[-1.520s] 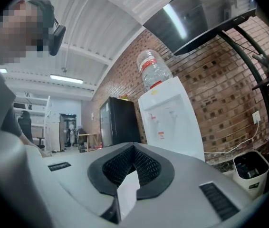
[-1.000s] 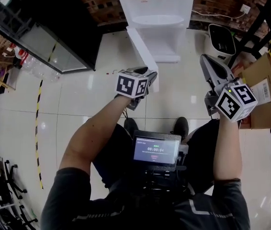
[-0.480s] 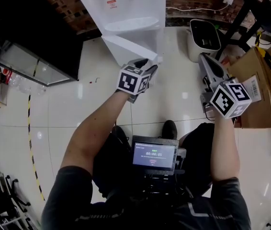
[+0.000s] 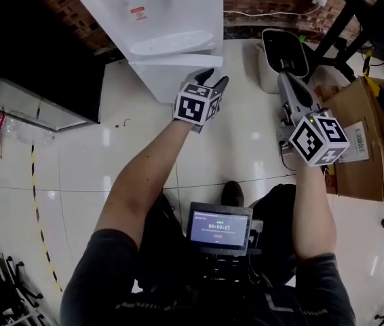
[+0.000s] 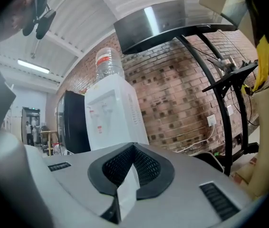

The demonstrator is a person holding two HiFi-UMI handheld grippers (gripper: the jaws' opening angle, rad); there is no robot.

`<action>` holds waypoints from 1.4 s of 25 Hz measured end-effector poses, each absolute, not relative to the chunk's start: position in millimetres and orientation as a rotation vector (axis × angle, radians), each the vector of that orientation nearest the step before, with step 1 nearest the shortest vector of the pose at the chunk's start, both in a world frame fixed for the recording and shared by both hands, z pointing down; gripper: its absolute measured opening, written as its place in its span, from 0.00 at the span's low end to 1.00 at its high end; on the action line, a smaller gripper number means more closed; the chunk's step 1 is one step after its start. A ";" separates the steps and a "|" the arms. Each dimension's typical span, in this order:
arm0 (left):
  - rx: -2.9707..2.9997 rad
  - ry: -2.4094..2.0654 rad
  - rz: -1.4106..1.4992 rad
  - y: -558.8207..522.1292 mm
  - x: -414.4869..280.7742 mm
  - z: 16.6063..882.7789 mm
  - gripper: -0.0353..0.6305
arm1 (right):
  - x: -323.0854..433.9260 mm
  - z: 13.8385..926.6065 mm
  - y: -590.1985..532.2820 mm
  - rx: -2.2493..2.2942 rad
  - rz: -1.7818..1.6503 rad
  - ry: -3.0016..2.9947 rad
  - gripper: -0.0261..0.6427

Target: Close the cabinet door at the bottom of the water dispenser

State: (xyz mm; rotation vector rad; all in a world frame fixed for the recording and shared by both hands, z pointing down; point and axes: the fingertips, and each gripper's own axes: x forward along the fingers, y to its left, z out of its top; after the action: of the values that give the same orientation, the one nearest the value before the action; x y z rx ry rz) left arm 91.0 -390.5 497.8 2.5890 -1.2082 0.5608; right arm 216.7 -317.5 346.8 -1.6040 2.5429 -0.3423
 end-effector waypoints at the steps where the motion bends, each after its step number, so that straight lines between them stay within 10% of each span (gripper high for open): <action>1: 2.598 -1.221 0.567 -398.4 92.7 499.0 0.37 | 215.7 347.1 -320.9 -1.598 -0.338 2.547 0.06; 30: 2.859 -1.140 0.327 -398.1 57.0 421.6 0.28 | 186.1 331.5 -344.3 -1.498 -0.287 2.601 0.06; 35: 2.880 -1.163 0.089 -335.9 -4.5 341.8 0.11 | 166.8 313.7 -325.3 -1.459 -0.253 2.612 0.06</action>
State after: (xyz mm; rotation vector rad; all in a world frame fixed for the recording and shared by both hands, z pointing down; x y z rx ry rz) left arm -4.5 -335.9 341.8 2.8800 -1.1631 0.0891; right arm 166.8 -325.3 313.7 -1.4592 2.6115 -0.2530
